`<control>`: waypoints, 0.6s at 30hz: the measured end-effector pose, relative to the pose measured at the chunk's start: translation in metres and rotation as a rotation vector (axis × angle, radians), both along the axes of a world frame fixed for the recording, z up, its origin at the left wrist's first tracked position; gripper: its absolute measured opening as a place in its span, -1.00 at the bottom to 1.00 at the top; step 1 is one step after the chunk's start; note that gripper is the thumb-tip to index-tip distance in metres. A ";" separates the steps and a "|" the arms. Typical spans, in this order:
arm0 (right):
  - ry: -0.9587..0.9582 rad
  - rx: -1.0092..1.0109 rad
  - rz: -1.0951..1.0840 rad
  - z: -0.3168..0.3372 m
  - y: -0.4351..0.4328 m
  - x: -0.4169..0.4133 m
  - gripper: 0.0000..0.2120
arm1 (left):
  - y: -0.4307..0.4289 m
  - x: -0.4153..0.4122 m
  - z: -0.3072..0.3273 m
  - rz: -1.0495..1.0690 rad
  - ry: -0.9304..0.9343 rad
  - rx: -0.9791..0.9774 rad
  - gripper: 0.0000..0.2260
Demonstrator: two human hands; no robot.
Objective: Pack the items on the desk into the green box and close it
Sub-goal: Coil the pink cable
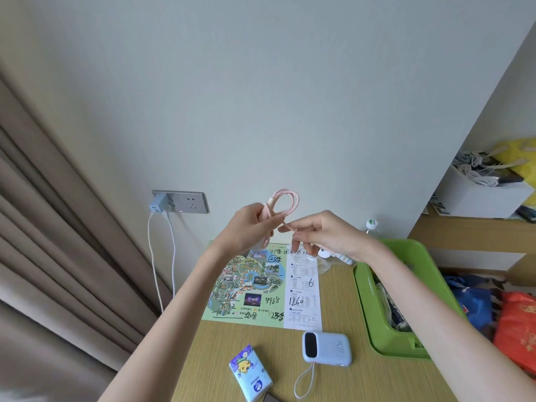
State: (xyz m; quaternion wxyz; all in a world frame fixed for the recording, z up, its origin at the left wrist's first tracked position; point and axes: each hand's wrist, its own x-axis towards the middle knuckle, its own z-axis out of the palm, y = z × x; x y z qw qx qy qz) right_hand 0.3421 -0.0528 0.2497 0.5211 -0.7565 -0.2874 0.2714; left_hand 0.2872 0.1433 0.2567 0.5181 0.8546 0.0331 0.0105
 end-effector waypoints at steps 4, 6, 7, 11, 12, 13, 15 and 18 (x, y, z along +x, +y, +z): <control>-0.208 -0.057 -0.095 0.006 0.000 -0.005 -0.75 | 0.003 0.003 -0.009 0.038 -0.082 0.000 -0.76; -0.192 0.073 -0.200 0.007 -0.001 -0.006 -0.74 | 0.004 0.004 -0.012 0.078 -0.132 0.023 -0.82; -0.137 0.175 -0.257 0.008 -0.002 -0.006 -0.74 | 0.004 0.005 -0.013 0.098 -0.142 0.021 -0.83; 0.085 0.529 -0.316 0.009 -0.001 -0.007 -0.85 | 0.005 0.007 -0.017 0.107 -0.115 -0.037 -0.83; 0.114 0.566 -0.304 0.008 0.000 -0.007 -0.87 | 0.005 0.008 -0.017 0.101 -0.119 -0.035 -0.82; 0.143 0.585 -0.294 0.008 0.001 -0.007 -0.86 | 0.004 0.008 -0.018 0.091 -0.123 -0.032 -0.82; 0.191 0.580 -0.288 0.007 0.003 -0.008 -0.77 | 0.003 0.008 -0.017 0.076 -0.121 -0.040 -0.80; 0.223 0.518 -0.303 0.006 0.006 -0.008 -0.77 | 0.001 0.007 -0.014 0.059 -0.132 -0.027 -0.79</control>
